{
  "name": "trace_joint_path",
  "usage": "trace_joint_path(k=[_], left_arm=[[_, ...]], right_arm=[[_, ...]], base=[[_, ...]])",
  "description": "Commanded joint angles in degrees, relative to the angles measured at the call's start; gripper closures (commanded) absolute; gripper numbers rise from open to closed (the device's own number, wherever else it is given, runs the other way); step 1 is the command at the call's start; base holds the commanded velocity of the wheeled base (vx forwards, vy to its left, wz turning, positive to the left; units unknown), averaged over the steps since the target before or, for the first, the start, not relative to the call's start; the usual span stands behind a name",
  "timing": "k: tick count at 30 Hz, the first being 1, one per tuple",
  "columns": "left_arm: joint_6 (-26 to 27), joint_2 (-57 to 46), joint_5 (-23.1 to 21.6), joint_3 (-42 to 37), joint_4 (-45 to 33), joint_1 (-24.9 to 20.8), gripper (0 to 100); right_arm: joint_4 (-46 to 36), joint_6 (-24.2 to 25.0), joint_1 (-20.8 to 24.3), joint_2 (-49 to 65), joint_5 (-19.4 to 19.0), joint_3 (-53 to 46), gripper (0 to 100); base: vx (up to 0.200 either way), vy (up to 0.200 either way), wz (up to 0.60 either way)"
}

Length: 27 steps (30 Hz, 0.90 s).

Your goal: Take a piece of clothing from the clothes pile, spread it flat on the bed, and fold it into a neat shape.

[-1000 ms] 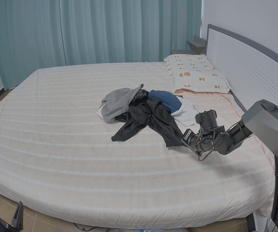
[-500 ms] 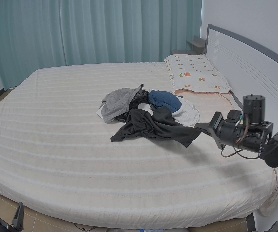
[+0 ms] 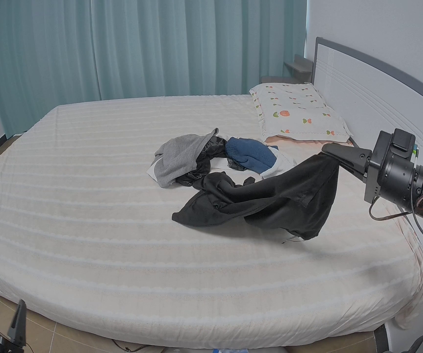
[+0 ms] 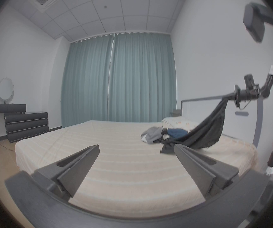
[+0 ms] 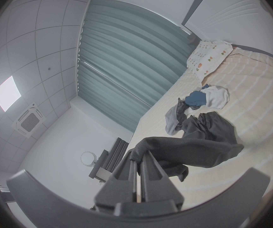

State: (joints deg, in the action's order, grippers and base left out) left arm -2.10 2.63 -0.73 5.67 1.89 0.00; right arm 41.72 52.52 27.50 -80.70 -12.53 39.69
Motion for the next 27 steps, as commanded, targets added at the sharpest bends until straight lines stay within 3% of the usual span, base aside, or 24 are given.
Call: trace_joint_path(k=[1, 5, 8, 17, 21, 27], left_arm=[[-0.89, 19.16, -3.58, 11.03, 1.36, -1.32, 0], [-0.19, 26.19, -13.07, 6.02, 1.19, -7.56, 0], [0.16, 30.24, -15.0, 6.28, 1.89, -10.28, 0], [-0.8, 54.23, -14.3, 11.56, 8.48, -11.6, 0], [-0.54, 68.91, -14.03, 12.0, 17.97, -14.06, 0], [-0.72, 80.51, -10.34, 12.79, 22.37, -16.87, 0]], right_arm=[[0.03, -1.28, 2.03, -1.48, 0.05, 3.55, 100], [0.03, -1.8, 2.21, -2.27, 0.05, 3.11, 100], [0.12, -1.89, 2.21, -2.71, 0.05, 3.2, 100], [0.12, -1.89, 2.03, -3.94, 0.14, 3.64, 100], [0.21, -1.8, 1.77, -4.9, 0.32, 3.46, 100], [0.82, -1.8, 1.59, -4.9, 0.05, 3.37, 100]], base=[[0.0, 0.0, 0.0], [0.0, 0.0, 0.0], [0.0, 0.0, 0.0], [0.0, 0.0, 0.0], [0.0, 0.0, 0.0], [0.0, 0.0, 0.0]])
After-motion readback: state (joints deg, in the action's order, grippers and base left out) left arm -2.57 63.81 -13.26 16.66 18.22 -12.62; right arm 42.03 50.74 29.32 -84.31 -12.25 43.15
